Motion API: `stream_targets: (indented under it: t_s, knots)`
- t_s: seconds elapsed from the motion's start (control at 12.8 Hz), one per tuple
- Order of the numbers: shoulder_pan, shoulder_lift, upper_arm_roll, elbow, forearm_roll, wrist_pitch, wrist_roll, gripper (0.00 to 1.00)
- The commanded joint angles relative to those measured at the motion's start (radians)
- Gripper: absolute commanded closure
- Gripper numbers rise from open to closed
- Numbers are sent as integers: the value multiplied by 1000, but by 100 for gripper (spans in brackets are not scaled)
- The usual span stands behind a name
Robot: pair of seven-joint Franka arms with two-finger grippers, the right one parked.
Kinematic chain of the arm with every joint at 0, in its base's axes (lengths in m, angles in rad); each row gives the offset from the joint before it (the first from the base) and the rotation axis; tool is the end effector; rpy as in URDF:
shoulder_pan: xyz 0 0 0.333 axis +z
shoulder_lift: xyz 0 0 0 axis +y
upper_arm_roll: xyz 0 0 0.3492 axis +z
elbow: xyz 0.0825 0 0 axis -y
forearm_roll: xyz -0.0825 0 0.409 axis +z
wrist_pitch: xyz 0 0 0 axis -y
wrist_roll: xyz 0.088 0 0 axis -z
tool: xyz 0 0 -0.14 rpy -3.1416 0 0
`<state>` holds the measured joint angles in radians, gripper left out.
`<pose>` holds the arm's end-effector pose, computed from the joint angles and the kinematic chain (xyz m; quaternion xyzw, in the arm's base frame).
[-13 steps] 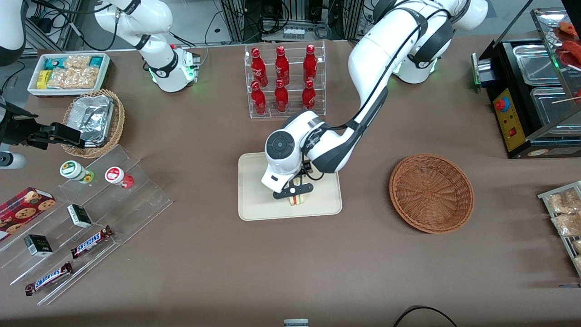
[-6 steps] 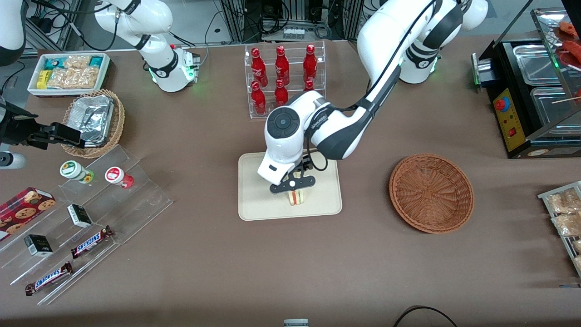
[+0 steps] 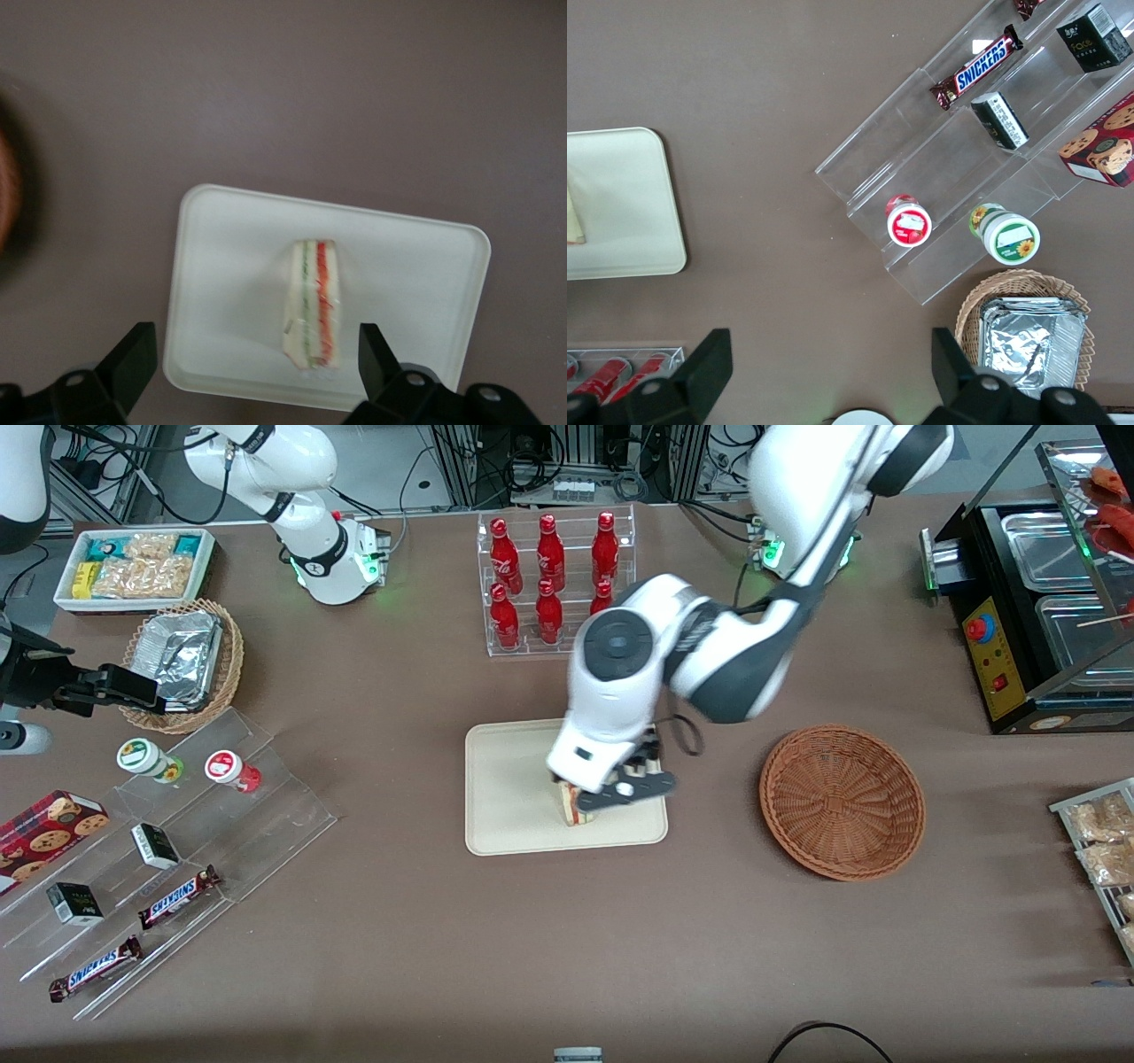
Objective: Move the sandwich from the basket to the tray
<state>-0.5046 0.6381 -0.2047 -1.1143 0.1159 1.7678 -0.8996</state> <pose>0.6287 -0.4636 0.4392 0.9944 0.1049 0.0068 0.0121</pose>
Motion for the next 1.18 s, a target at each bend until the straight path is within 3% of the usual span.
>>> stream_targets:
  t_s: [0.0,0.55,0.86,1.1]
  knots:
    - [92,-63,-10,-51,-57,-62,153,0]
    - [339,-296,-8,-327,-151,-57,555,0]
    - [457,-385,-4,-433,-151,-74,776,0]
    - [543,-434,-4,-463,-151,-114,811,0]
